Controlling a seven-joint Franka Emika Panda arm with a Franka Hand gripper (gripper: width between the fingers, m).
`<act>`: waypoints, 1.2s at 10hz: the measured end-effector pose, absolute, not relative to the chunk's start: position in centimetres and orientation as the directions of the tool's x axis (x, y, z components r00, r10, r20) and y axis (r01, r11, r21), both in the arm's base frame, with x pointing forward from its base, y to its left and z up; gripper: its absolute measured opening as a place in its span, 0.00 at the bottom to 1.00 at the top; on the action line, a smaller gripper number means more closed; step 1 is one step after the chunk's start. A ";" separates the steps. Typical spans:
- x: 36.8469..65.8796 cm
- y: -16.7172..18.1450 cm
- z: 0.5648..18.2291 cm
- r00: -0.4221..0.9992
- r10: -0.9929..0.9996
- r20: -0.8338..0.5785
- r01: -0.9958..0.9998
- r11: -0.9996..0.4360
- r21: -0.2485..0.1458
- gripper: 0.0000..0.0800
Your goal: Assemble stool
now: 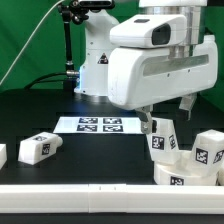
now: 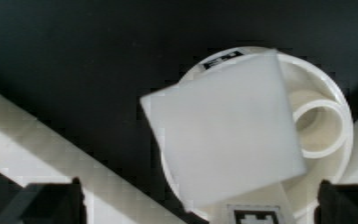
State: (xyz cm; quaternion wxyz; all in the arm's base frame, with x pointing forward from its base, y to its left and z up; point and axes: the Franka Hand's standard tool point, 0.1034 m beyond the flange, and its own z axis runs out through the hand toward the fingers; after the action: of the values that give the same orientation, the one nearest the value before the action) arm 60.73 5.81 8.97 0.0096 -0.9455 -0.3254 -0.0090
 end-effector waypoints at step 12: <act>59.7 6.0 7.6 0.796 0.605 0.021 0.605 -0.796 -0.011 0.43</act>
Offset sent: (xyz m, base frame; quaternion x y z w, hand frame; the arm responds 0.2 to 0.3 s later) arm -0.0089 0.0079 -0.0042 0.0119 0.0171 -0.0122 0.9997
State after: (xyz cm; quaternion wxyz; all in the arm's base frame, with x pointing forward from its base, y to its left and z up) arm 59.65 6.05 7.57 0.0086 -0.9475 -0.3194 -0.0081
